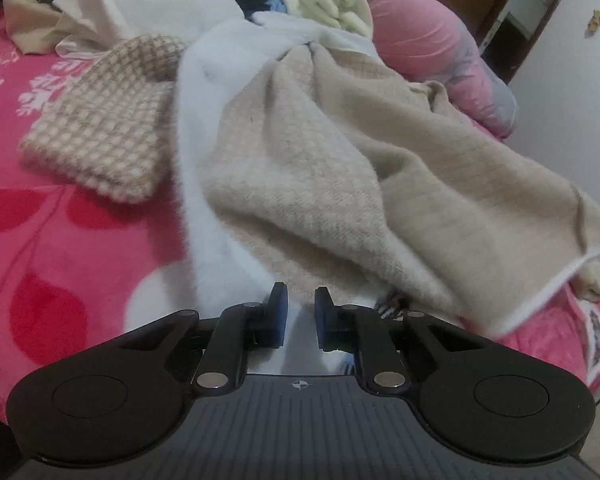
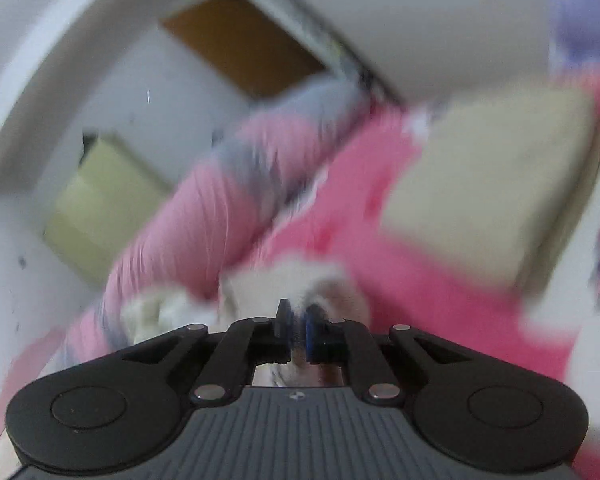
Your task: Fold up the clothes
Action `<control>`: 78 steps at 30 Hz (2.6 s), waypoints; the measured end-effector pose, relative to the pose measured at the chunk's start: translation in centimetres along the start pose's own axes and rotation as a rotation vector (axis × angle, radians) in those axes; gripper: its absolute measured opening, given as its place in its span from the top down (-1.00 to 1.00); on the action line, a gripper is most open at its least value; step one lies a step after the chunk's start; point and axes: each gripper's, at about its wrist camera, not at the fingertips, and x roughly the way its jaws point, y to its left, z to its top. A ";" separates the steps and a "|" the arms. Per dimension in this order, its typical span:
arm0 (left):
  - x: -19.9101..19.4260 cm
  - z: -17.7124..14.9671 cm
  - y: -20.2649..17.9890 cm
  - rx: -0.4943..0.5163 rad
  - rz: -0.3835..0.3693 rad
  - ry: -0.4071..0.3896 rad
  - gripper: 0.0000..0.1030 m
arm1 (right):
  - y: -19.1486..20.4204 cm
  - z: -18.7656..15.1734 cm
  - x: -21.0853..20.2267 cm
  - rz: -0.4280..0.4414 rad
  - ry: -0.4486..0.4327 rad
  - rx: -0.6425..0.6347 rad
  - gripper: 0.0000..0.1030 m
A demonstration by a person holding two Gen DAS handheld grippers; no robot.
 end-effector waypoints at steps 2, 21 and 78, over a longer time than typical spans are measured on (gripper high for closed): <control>-0.5 -0.1 0.4 0.000 -0.015 -0.012 0.68 | -1.1 0.9 1.4 -0.111 0.010 -0.047 0.86; -1.2 -1.9 2.3 -0.015 0.071 -0.082 0.10 | -3.8 -10.5 -3.3 0.108 0.407 0.232 0.02; -8.1 4.7 11.0 -0.064 -0.024 -0.267 0.47 | 17.8 -12.1 -0.9 0.048 0.303 -0.766 0.16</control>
